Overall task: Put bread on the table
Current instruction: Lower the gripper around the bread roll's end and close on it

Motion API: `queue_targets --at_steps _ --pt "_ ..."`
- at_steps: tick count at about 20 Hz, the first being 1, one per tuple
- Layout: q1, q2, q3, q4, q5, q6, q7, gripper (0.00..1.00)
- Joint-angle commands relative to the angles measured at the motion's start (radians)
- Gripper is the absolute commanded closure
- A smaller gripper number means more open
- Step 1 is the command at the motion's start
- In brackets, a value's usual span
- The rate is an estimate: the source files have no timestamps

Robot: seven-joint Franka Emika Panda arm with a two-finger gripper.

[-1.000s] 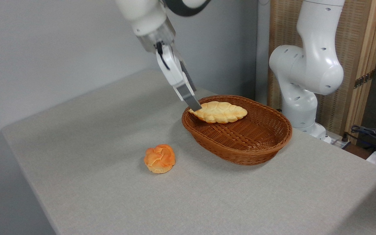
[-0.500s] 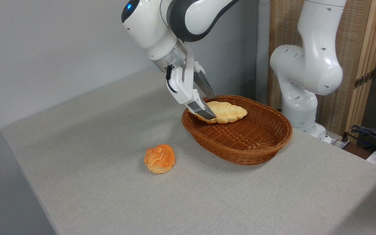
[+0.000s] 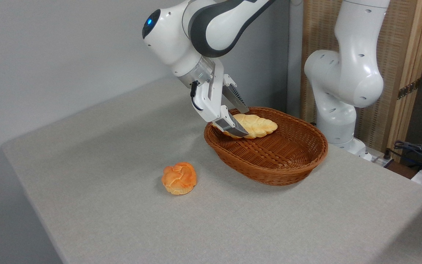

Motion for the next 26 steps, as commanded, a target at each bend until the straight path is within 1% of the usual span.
queue_targets --at_steps 1,3,6,8,9,11,13,14,16,17,18,19,24,25,26 --pt "-0.013 -0.005 0.014 -0.017 -0.015 0.031 0.009 0.00" --pt "-0.036 0.005 0.014 -0.023 -0.014 0.042 0.008 0.00" --pt "-0.039 0.010 0.014 -0.025 -0.015 0.062 0.008 0.00" --pt "-0.052 0.021 0.014 -0.028 -0.014 0.073 0.006 0.00" --pt "-0.053 0.022 0.014 -0.029 -0.014 0.077 0.005 0.00" --pt "-0.054 0.022 0.014 -0.032 -0.014 0.079 0.005 0.18" --pt "-0.053 0.022 0.014 -0.032 -0.014 0.080 0.005 0.43" --pt "-0.053 0.025 0.014 -0.032 -0.014 0.082 0.005 0.60" --pt "-0.053 0.027 0.014 -0.032 -0.014 0.085 0.009 0.82" --pt "-0.053 0.027 0.014 -0.032 -0.014 0.087 0.009 0.86" --pt "-0.054 0.027 0.014 -0.032 -0.014 0.087 0.009 0.87" --pt "-0.053 0.027 0.014 -0.032 -0.014 0.088 0.011 0.90" --pt "-0.054 0.030 0.014 -0.032 -0.014 0.088 0.009 0.91" --pt "-0.054 0.030 0.013 -0.032 -0.014 0.088 0.009 0.91" --pt "-0.054 0.030 0.013 -0.032 -0.014 0.088 0.009 0.94"
